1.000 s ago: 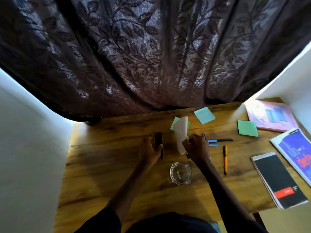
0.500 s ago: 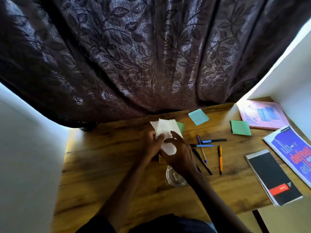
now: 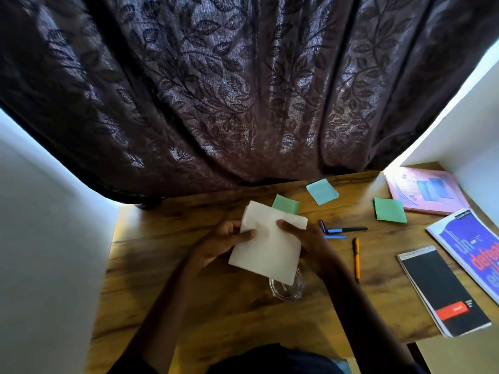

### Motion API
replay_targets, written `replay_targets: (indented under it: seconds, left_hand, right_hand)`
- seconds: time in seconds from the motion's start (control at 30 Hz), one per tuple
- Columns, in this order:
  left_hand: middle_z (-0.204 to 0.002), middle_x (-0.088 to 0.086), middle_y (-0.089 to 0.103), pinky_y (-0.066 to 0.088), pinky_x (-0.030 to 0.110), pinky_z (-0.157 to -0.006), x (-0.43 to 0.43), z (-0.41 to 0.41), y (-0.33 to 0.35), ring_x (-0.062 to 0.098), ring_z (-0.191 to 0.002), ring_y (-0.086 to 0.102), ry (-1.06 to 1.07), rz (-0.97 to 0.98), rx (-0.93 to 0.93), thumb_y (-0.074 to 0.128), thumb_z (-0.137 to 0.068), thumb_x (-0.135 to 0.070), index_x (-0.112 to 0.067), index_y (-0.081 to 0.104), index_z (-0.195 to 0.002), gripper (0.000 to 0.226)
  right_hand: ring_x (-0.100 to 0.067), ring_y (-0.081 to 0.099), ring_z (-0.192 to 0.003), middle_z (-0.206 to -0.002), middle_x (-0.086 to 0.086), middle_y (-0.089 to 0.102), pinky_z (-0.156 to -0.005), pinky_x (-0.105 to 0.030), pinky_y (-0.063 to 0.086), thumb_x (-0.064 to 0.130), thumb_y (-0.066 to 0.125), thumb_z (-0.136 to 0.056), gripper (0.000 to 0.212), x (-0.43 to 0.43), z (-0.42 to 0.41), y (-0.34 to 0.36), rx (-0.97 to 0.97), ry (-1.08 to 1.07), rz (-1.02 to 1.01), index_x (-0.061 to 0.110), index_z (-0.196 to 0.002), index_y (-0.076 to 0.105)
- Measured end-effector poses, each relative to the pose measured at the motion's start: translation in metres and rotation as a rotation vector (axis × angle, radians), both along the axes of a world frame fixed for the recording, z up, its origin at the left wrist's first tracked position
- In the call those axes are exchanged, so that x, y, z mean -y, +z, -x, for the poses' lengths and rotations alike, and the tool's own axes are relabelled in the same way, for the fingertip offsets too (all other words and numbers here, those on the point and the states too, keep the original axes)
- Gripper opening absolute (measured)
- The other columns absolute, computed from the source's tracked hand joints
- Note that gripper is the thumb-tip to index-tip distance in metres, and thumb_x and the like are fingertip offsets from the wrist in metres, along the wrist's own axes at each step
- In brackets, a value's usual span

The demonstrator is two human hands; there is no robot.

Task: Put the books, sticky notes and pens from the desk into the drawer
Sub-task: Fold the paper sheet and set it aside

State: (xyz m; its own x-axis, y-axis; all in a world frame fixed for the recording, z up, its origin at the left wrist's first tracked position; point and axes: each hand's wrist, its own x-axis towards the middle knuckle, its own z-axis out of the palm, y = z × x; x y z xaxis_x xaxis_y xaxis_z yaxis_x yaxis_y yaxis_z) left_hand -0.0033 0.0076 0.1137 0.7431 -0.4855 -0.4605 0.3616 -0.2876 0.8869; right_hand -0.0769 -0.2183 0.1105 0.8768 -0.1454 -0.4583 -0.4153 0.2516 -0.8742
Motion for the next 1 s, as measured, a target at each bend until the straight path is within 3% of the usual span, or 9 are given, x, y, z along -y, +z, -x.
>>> replay_targets:
  seconds: [0.13,0.2,0.27,0.37,0.5,0.67,0.83,1.0]
  left_hand:
    - [-0.101,-0.01,0.074,0.056,0.03,-0.082,0.004,0.002,0.003,0.01,-0.094,0.07,0.1,-0.071,0.026,0.06,-0.095,-0.051,-0.031,0.066,-0.1,0.022]
    - [-0.099,-0.005,0.075,0.057,0.027,-0.076,0.01,0.001,-0.002,0.008,-0.086,0.071,0.102,-0.111,0.086,0.059,-0.096,-0.051,-0.028,0.066,-0.097,0.023]
    - [-0.098,0.0,0.075,0.058,0.029,-0.074,0.014,0.001,-0.008,0.011,-0.083,0.071,0.097,-0.181,0.177,0.061,-0.095,-0.05,-0.025,0.066,-0.095,0.026]
    - [-0.093,0.004,0.073,0.054,0.036,-0.074,0.017,0.001,-0.015,0.021,-0.085,0.069,0.146,-0.255,0.292,0.061,-0.095,-0.049,-0.02,0.068,-0.093,0.03]
    - [-0.092,0.003,0.074,0.055,0.031,-0.071,0.016,-0.001,-0.018,0.019,-0.085,0.071,0.159,-0.237,0.294,0.067,-0.092,-0.047,-0.011,0.071,-0.098,0.036]
    - [-0.108,0.001,0.076,0.062,0.035,-0.084,0.005,0.003,-0.026,0.016,-0.097,0.073,0.035,-0.159,0.132,0.079,-0.083,-0.04,-0.012,0.072,-0.112,0.04]
    - [-0.106,0.004,0.075,0.062,0.027,-0.075,0.0,0.006,-0.025,0.017,-0.094,0.074,0.077,-0.09,0.032,0.084,-0.08,-0.024,-0.013,0.072,-0.106,0.03]
    - [-0.097,0.011,0.079,0.062,0.025,-0.07,-0.002,0.011,-0.025,0.022,-0.082,0.077,0.093,-0.039,-0.068,0.084,-0.08,-0.017,-0.007,0.072,-0.109,0.033]
  right_hand:
    - [-0.016,0.075,-0.094,-0.107,0.002,0.076,-0.081,-0.042,0.063,0.035,0.081,-0.083,0.041,-0.004,-0.001,0.001,0.058,-0.03,0.241,0.017,-0.117,0.068]
    - [-0.008,0.074,-0.089,-0.105,0.005,0.076,-0.069,-0.025,0.062,0.033,0.08,-0.083,0.036,-0.007,-0.001,0.004,0.085,-0.008,0.342,0.018,-0.114,0.068]
    - [-0.003,0.073,-0.086,-0.105,0.008,0.074,-0.064,-0.019,0.059,0.033,0.077,-0.086,0.028,-0.009,-0.001,0.004,0.11,0.008,0.42,0.023,-0.11,0.068]
    - [-0.008,0.074,-0.087,-0.105,0.005,0.075,-0.069,-0.029,0.063,0.032,0.067,-0.095,0.005,-0.006,-0.004,0.0,0.131,0.008,0.52,0.03,-0.099,0.067]
    - [-0.016,0.075,-0.088,-0.102,0.002,0.076,-0.073,-0.046,0.064,0.03,0.069,-0.094,0.015,0.003,-0.007,-0.007,0.11,-0.054,0.545,0.017,-0.1,0.074]
    - [-0.019,0.076,-0.085,-0.094,0.002,0.078,-0.066,-0.033,0.062,0.023,0.07,-0.093,0.018,0.013,-0.007,-0.007,0.121,-0.194,0.458,0.012,-0.106,0.076]
    - [-0.015,0.075,-0.081,-0.095,0.001,0.078,-0.063,-0.025,0.059,0.015,0.07,-0.093,0.015,0.018,-0.01,-0.003,0.095,-0.301,0.41,0.011,-0.106,0.077]
    - [-0.021,0.075,-0.085,-0.095,-0.001,0.078,-0.074,-0.039,0.064,0.018,0.072,-0.092,0.018,0.023,-0.013,-0.008,0.075,-0.34,0.432,0.01,-0.106,0.077]
